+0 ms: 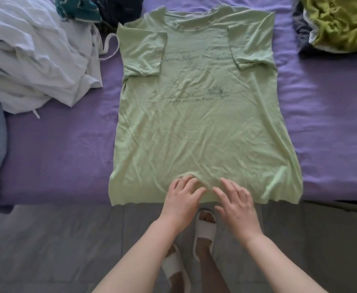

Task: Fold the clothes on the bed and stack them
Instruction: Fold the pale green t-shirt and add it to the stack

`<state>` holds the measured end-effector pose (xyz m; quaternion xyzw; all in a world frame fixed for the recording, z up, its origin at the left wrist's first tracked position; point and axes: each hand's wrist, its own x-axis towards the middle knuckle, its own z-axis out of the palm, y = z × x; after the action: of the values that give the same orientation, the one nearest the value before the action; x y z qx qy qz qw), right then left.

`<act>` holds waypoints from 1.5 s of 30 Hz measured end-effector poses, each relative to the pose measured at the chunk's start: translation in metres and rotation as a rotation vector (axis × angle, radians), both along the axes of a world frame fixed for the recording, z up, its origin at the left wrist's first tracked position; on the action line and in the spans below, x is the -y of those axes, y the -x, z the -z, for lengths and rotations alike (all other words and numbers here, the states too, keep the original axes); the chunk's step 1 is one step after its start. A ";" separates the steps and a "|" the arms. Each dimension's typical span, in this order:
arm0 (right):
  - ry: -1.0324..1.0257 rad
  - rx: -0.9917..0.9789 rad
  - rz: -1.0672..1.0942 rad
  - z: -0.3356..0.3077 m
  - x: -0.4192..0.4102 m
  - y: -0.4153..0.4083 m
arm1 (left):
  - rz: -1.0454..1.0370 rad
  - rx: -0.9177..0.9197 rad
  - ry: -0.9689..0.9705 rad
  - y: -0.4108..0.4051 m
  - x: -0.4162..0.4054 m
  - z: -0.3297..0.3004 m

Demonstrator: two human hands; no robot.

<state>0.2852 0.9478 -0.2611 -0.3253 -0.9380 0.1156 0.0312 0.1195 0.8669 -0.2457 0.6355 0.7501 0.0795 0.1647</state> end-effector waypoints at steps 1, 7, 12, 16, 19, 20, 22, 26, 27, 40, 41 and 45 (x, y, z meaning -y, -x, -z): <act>-0.017 0.021 -0.052 0.004 -0.001 0.001 | 0.017 -0.009 0.021 0.001 0.001 0.001; -0.161 -0.065 -0.145 0.037 -0.018 0.007 | 0.034 -0.040 0.164 -0.002 0.000 0.027; 0.089 -0.178 -0.103 0.008 -0.035 0.006 | -0.092 0.006 0.115 -0.012 -0.006 0.025; 0.560 -0.160 0.126 -0.021 -0.063 0.027 | -0.152 0.023 0.108 -0.011 -0.020 0.005; 0.618 -0.141 0.229 -0.034 -0.087 0.037 | -0.186 0.043 0.063 0.004 -0.033 -0.010; 0.605 -0.137 0.243 -0.037 -0.095 0.039 | -0.191 0.079 0.055 0.011 -0.039 -0.013; 0.599 -0.127 0.246 -0.043 -0.114 0.047 | -0.216 0.192 0.106 0.025 -0.052 -0.024; 0.644 -0.134 0.264 -0.055 -0.152 0.066 | -0.369 0.247 0.084 0.053 -0.076 -0.046; 0.665 -0.149 0.261 -0.059 -0.160 0.071 | -0.409 0.271 0.091 0.061 -0.082 -0.053; 0.645 -0.118 0.046 -0.127 -0.249 0.134 | -0.409 0.474 0.043 0.141 -0.170 -0.112; 0.628 -0.149 0.067 -0.131 -0.256 0.139 | -0.371 0.449 0.027 0.150 -0.178 -0.116; 0.737 -0.317 0.160 -0.142 -0.287 0.161 | -0.058 0.103 0.055 0.189 -0.214 -0.129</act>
<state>0.1238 1.2352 -0.1189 -0.3649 -0.7889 0.4901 0.0658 -0.0699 1.0813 -0.1165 0.6040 0.7605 0.0963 0.2182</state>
